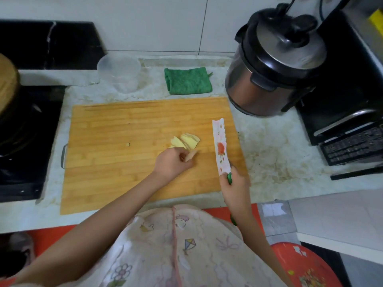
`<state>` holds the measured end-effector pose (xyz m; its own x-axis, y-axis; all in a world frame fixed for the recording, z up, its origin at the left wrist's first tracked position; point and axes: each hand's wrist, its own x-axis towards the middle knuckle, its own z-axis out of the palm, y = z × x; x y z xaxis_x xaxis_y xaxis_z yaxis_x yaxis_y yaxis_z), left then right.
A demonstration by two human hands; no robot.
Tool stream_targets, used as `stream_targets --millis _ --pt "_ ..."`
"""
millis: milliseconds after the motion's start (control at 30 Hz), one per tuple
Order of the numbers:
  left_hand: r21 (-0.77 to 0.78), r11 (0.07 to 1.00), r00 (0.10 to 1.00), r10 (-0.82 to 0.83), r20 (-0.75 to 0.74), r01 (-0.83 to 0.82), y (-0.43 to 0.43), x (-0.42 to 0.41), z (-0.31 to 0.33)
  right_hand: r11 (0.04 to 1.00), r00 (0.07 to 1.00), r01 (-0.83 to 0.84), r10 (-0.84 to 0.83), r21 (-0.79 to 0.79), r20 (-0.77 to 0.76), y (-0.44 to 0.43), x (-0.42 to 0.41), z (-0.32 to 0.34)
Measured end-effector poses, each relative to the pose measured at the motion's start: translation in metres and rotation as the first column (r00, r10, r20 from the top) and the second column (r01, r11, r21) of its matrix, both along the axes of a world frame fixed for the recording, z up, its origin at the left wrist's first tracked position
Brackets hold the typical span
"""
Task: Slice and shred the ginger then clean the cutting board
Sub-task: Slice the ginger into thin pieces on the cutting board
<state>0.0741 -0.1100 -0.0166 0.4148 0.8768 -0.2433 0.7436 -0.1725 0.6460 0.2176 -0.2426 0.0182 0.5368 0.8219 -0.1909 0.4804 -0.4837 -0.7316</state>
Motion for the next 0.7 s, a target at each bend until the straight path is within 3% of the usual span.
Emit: stream_targets --millis 100,200,400,700 --pt "-0.286 0.928 0.923 0.308 0.232 -0.238 0.005 -0.021 -0.007 0.993 0.990 -0.098 0.091 -0.068 -0.106 0.008 -0.006 -0.002" --pt "-0.411 0.848 0.830 0.471 0.297 -0.334 0.006 -0.038 -0.014 0.964 0.966 -0.228 0.206 -0.137 -0.157 0.018 -0.017 -0.004" --pt "-0.430 0.808 0.773 0.552 0.314 -0.402 0.006 -0.051 -0.022 0.887 0.907 -0.413 0.380 -0.207 -0.183 0.032 -0.038 -0.004" --pt "-0.524 0.794 0.740 0.547 0.392 -0.309 0.001 -0.055 -0.030 0.843 0.886 -0.462 0.427 -0.275 -0.179 0.039 -0.045 -0.007"
